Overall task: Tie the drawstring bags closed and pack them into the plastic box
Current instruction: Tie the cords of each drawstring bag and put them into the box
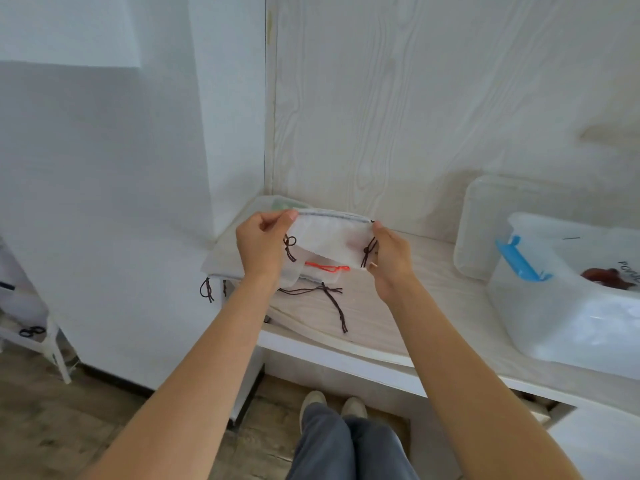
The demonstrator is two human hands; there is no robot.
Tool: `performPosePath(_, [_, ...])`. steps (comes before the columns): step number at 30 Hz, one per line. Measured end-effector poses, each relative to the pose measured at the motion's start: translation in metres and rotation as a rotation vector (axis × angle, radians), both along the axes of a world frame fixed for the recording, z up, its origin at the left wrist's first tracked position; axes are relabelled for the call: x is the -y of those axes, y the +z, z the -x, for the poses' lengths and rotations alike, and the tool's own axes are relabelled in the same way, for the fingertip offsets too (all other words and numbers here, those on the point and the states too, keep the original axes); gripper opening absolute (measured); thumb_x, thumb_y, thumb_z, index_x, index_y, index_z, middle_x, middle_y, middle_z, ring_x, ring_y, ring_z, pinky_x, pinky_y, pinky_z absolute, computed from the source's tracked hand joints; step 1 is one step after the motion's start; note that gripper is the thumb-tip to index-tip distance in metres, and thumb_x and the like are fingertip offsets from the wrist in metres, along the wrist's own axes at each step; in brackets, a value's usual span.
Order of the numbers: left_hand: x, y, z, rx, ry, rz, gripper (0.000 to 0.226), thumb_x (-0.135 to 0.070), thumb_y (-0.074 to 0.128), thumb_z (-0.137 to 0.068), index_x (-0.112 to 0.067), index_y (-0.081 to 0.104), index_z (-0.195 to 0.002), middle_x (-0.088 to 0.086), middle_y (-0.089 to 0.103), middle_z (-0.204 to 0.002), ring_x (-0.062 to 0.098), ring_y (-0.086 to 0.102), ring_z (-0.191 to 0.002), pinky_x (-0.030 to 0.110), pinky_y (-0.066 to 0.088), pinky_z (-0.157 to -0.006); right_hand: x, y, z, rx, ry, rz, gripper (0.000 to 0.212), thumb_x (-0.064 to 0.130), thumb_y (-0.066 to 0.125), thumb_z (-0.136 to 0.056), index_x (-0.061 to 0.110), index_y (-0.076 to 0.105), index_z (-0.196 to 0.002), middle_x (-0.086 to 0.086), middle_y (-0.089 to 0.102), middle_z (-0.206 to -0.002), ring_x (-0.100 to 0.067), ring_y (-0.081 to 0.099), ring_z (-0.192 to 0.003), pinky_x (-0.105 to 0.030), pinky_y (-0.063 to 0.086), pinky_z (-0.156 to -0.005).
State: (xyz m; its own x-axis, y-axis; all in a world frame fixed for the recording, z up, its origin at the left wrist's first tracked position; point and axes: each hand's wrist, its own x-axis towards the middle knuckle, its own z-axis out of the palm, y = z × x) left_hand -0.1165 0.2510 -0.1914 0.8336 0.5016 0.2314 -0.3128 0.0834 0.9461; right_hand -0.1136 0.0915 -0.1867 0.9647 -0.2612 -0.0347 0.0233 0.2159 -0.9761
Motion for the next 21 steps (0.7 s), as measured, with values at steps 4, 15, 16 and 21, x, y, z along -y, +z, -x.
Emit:
performPosePath(4, [0.003, 0.007, -0.002, -0.088, -0.146, 0.297, 0.016, -0.012, 0.07, -0.082, -0.013, 0.061, -0.068, 0.0, 0.061, -0.062, 0.012, 0.056, -0.063, 0.022, 0.051, -0.069, 0.0, 0.003, -0.002, -0.068, 0.053, -0.235, 0.02, 0.028, 0.048, -0.096, 0.022, 0.062, -0.083, 0.003, 0.059, -0.082, -0.012, 0.057, -0.073, -0.027, 0.043, -0.066])
performPosePath(15, [0.005, 0.015, -0.006, -0.022, -0.348, 0.895, 0.025, -0.019, 0.045, -0.098, -0.01, 0.056, -0.077, -0.003, 0.067, -0.055, 0.005, 0.062, -0.048, 0.015, 0.042, -0.043, 0.004, 0.004, -0.011, 0.038, 0.138, -0.694, 0.028, 0.031, 0.045, -0.097, 0.02, 0.069, -0.088, 0.008, 0.065, -0.065, -0.007, 0.068, -0.073, -0.022, 0.054, -0.073])
performPosePath(16, [0.003, 0.015, -0.009, -0.014, -0.336, 0.917, 0.026, -0.018, 0.045, -0.098, -0.01, 0.053, -0.075, -0.004, 0.063, -0.05, 0.005, 0.061, -0.046, 0.015, 0.042, -0.042, 0.005, 0.006, -0.012, 0.048, 0.136, -0.685, 0.029, 0.03, 0.045, -0.098, 0.019, 0.069, -0.087, 0.007, 0.06, -0.059, -0.008, 0.067, -0.068, -0.022, 0.054, -0.07])
performPosePath(21, [-0.003, 0.013, -0.017, -0.048, -0.106, -0.035, 0.029, -0.023, 0.051, -0.095, -0.018, 0.043, -0.068, -0.005, 0.047, -0.06, 0.006, 0.041, -0.054, 0.018, 0.033, -0.054, 0.004, 0.008, -0.011, 0.317, 0.103, 0.352, 0.027, 0.02, 0.043, -0.098, 0.012, 0.069, -0.093, 0.014, 0.052, -0.064, -0.004, 0.051, -0.071, -0.017, 0.037, -0.069])
